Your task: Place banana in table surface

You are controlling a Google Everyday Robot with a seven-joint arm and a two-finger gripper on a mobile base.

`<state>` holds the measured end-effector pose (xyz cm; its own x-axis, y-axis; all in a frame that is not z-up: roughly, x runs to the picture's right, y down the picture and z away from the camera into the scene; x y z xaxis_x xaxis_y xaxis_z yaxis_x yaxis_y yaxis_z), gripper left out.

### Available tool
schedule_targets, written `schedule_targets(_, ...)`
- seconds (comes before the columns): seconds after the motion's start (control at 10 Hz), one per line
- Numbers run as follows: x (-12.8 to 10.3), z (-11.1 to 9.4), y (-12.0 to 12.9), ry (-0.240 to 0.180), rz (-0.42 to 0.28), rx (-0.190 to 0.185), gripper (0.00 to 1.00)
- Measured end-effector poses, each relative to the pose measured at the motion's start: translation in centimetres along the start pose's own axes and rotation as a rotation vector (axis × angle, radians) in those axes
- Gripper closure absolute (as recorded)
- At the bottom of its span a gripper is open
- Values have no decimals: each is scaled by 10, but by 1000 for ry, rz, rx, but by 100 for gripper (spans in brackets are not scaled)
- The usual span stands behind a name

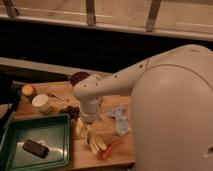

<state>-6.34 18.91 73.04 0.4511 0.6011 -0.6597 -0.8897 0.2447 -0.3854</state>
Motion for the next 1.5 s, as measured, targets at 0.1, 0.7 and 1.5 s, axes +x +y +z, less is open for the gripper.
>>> schedule_targets(0.1,-3,5,-4,4,19,-6,20)
schedule_targets(0.7,-7,32,-10,39,50,-61,47)
schedule_targets(1.5,1,-3,-14,-32,53,-100,86)
